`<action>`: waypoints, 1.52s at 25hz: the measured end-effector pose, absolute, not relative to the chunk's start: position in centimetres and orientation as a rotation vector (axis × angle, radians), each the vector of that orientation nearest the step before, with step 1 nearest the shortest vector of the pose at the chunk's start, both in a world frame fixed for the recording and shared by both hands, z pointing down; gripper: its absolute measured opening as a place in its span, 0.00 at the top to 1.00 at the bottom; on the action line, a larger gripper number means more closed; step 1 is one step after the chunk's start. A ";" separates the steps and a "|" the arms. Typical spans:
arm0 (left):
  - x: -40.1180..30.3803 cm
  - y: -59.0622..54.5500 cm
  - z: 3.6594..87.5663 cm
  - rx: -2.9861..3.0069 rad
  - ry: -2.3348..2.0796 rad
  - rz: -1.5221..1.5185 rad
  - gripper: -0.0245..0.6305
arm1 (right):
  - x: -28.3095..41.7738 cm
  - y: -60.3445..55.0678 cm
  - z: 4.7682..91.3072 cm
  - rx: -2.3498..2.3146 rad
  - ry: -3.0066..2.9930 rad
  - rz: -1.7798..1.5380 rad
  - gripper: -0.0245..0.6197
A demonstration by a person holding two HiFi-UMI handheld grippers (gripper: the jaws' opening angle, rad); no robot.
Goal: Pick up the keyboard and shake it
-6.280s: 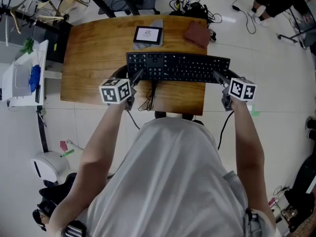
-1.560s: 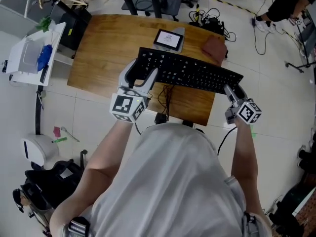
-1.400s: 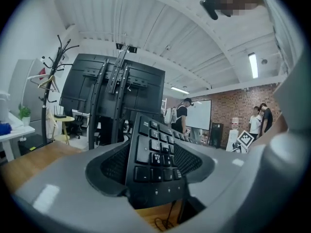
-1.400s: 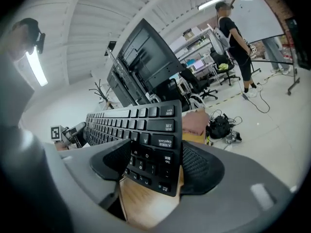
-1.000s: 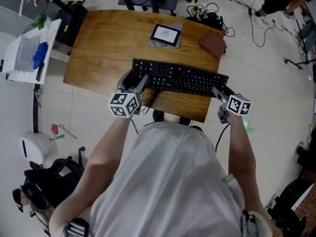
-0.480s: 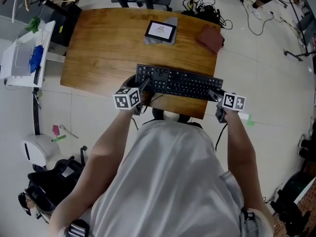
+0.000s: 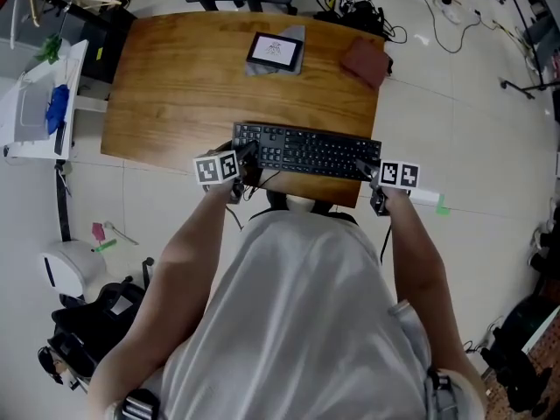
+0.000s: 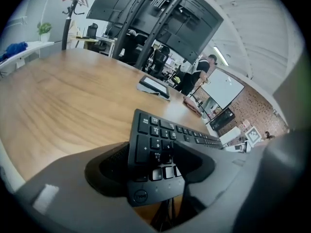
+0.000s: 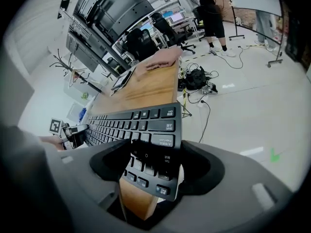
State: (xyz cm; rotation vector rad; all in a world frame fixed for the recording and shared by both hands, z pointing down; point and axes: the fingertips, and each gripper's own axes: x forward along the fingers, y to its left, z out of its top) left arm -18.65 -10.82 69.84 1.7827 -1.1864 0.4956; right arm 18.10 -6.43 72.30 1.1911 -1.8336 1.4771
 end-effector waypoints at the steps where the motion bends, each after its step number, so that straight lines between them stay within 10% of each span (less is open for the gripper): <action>1: -18.8 -10.7 70.1 1.765 -1.183 0.502 0.54 | 18.0 -6.5 72.4 1.192 -1.826 1.478 0.48; 22: -22.3 -10.7 70.1 1.836 -1.295 0.675 0.52 | 20.9 -7.2 70.4 1.345 -1.885 1.213 0.45; 30: -18.7 -10.9 64.8 2.043 -1.267 0.550 0.61 | 18.3 -9.6 62.2 1.378 -2.200 0.879 0.79; 38: -9.6 -11.5 58.0 2.290 -1.105 0.368 0.93 | 9.1 -10.8 52.7 1.177 -2.596 0.714 0.96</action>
